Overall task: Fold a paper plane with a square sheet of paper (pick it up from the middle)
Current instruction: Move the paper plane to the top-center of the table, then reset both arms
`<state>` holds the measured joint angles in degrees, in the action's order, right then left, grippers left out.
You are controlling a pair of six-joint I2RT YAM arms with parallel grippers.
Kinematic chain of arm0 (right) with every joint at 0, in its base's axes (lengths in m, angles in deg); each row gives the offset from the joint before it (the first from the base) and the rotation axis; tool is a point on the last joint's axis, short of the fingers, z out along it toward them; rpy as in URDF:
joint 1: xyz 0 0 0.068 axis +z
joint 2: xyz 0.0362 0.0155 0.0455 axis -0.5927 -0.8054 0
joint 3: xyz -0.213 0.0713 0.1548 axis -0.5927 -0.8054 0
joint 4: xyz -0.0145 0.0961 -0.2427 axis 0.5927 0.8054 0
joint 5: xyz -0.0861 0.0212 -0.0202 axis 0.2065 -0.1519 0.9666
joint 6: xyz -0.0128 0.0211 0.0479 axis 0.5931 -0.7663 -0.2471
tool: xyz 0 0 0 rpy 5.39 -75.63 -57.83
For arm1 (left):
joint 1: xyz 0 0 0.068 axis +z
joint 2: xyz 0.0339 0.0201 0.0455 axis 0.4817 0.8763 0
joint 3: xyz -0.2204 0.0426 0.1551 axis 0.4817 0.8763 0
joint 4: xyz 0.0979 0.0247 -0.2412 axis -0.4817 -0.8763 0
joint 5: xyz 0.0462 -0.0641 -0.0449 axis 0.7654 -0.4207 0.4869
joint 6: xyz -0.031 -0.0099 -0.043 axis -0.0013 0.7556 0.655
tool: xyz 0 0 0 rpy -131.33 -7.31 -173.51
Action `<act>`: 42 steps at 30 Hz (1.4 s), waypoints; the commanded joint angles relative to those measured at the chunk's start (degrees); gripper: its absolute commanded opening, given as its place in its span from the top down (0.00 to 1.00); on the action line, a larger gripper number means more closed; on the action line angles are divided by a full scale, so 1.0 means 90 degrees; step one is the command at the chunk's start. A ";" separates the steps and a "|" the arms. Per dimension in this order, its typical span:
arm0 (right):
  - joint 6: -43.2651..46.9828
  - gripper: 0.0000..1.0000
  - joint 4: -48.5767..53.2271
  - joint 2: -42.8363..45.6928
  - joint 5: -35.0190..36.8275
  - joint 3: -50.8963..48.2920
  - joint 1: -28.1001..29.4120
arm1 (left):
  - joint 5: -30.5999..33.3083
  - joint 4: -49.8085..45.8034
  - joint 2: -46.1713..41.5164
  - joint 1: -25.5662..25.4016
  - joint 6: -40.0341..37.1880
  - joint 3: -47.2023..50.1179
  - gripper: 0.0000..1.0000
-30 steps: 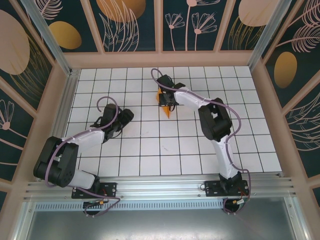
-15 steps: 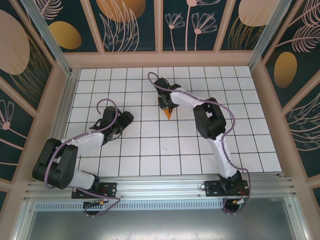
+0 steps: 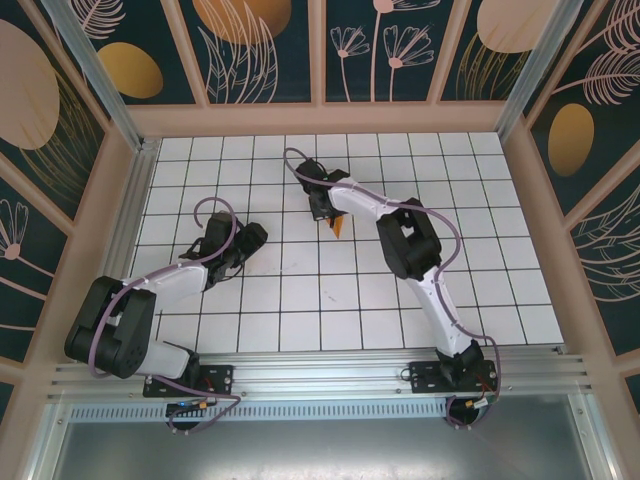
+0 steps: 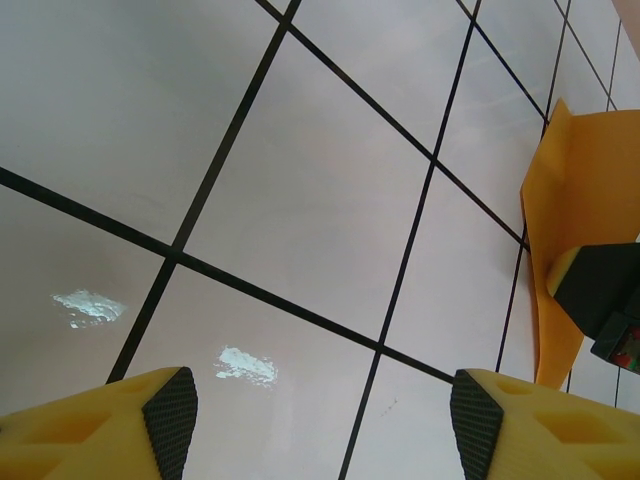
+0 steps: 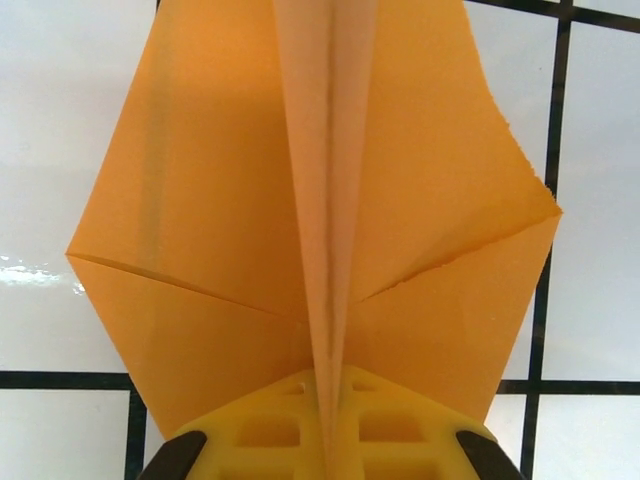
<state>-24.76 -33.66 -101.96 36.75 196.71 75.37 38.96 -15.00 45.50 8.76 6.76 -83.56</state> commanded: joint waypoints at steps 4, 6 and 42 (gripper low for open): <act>0.0097 0.83 0.0468 -0.0438 -0.0057 0.0082 0.0121 | 0.0114 -0.0230 0.0096 0.0024 -0.0269 -0.0316 0.30; 0.0059 0.79 0.0536 -0.0230 0.0121 0.0371 0.0140 | 0.0234 -0.0387 0.0044 0.0021 -0.0302 -0.0431 0.30; 0.1627 0.01 -0.8910 0.7910 0.1343 -1.0458 -0.3768 | 0.3837 0.3274 -0.1750 0.1430 -0.5009 0.1760 0.01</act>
<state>-14.67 -99.89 -30.42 50.87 105.05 42.72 75.90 0.21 28.14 20.39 -32.23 -69.26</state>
